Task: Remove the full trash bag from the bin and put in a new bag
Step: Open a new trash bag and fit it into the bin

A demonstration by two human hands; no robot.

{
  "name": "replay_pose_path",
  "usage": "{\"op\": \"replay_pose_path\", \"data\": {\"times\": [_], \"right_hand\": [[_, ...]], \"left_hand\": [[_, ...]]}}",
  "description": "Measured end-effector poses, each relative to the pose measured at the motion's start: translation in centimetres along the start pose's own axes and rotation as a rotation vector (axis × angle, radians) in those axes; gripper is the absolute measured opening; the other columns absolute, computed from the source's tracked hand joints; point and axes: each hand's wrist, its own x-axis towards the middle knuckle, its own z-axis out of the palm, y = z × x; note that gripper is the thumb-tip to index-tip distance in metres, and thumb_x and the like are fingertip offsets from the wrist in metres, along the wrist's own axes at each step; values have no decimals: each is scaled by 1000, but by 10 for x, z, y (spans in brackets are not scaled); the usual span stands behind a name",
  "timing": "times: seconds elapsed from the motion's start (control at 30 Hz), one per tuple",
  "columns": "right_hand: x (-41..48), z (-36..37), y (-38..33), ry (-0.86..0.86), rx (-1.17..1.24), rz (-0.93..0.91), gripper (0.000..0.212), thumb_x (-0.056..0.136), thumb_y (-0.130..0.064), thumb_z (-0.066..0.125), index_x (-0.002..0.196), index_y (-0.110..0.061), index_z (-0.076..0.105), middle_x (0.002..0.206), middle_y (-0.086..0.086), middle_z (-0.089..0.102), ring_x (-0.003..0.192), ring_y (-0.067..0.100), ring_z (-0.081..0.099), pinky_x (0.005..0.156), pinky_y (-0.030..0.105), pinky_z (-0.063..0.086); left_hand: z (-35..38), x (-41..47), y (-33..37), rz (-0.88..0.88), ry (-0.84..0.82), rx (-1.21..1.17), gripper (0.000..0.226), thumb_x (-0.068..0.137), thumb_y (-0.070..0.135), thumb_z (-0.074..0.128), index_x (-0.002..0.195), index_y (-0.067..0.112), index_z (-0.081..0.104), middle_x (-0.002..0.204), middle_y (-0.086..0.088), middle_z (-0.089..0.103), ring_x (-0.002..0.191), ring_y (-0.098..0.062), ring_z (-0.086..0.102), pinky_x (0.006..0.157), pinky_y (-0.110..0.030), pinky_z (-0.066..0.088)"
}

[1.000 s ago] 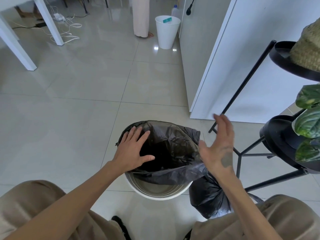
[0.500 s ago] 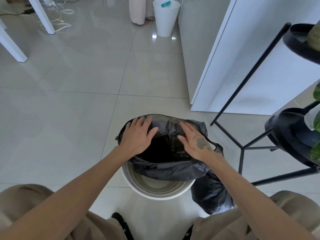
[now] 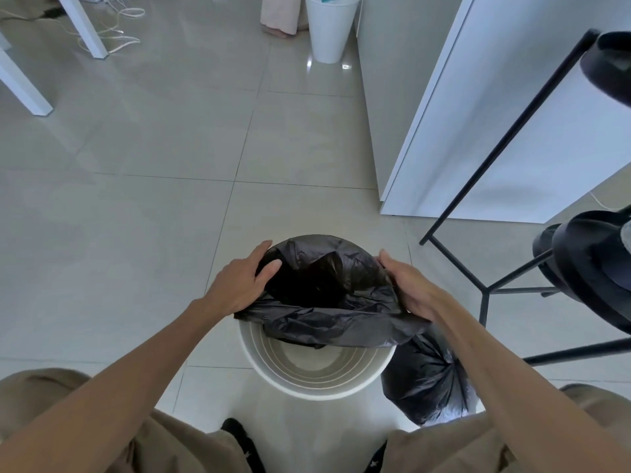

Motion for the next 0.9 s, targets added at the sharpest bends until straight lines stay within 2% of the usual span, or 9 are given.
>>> {"op": "replay_pose_path", "data": {"times": [0.1, 0.23, 0.3, 0.4, 0.43, 0.5, 0.63, 0.77, 0.9], "right_hand": [[-11, -5, 9, -39, 104, -4, 52, 102, -53, 37, 129, -16, 63, 128, 17, 67, 121, 33, 62, 106, 49, 45], [-34, -2, 20, 13, 113, -82, 39, 103, -45, 42, 127, -23, 63, 126, 11, 70, 118, 28, 64, 104, 47, 48], [-41, 5, 26, 154, -59, -201, 38, 102, -43, 47, 136, -27, 57, 128, 1, 68, 120, 19, 62, 107, 38, 46], [-53, 20, 35, 365, -373, -364, 48, 101, -38, 52, 145, -20, 47, 124, -4, 63, 115, 10, 58, 93, 16, 45], [-56, 24, 43, 428, -478, -435, 48, 100, -37, 53, 144, -18, 48, 122, -3, 63, 112, 9, 57, 91, 15, 45], [-62, 27, 61, 552, -700, -635, 46, 101, -37, 52, 139, -11, 52, 123, 4, 63, 110, 13, 58, 95, 26, 50], [-71, 28, 91, 674, -952, -832, 44, 98, -34, 53, 130, -4, 58, 128, 13, 56, 116, 29, 53, 100, 43, 49], [-85, 36, 101, 637, -1103, -920, 30, 97, -27, 57, 118, -8, 65, 116, 10, 56, 102, 26, 55, 86, 43, 53], [-99, 36, 107, 594, -1104, -969, 15, 96, -20, 61, 106, -10, 66, 105, 6, 55, 91, 23, 55, 77, 41, 53]], "left_hand": [[0, -11, -6, -8, 3, -16, 71, 95, 67, 29, 156, 31, 23, 72, -2, 66, 69, -17, 63, 74, -37, 53], [1, -28, -16, -37, 16, -44, 80, 86, 82, 24, 154, 40, 18, 94, -3, 73, 83, -22, 67, 84, -41, 55], [3, -37, -19, -22, 33, -13, 80, 86, 82, 24, 154, 41, 15, 107, -4, 73, 92, -25, 68, 85, -43, 55], [4, -52, -18, 36, 108, 48, 73, 93, 72, 34, 155, 38, 16, 142, -1, 56, 119, -26, 60, 92, -46, 54], [4, -57, -18, 63, 133, 74, 72, 93, 71, 35, 155, 37, 18, 149, 1, 48, 126, -25, 55, 93, -47, 54], [4, -67, -20, 128, 185, 161, 72, 93, 72, 34, 154, 34, 26, 154, 0, 40, 133, -25, 49, 91, -49, 56], [1, -87, -23, 356, 295, 363, 64, 96, 59, 41, 141, 15, 54, 144, -13, 51, 126, -32, 52, 84, -43, 58], [-1, -105, -21, 539, 292, 459, 48, 100, 48, 40, 117, 13, 69, 123, -11, 62, 109, -27, 57, 77, -39, 58], [-5, -121, -20, 644, 278, 545, 39, 102, 40, 42, 100, 15, 72, 109, -8, 64, 105, -26, 58, 83, -36, 53]]}}
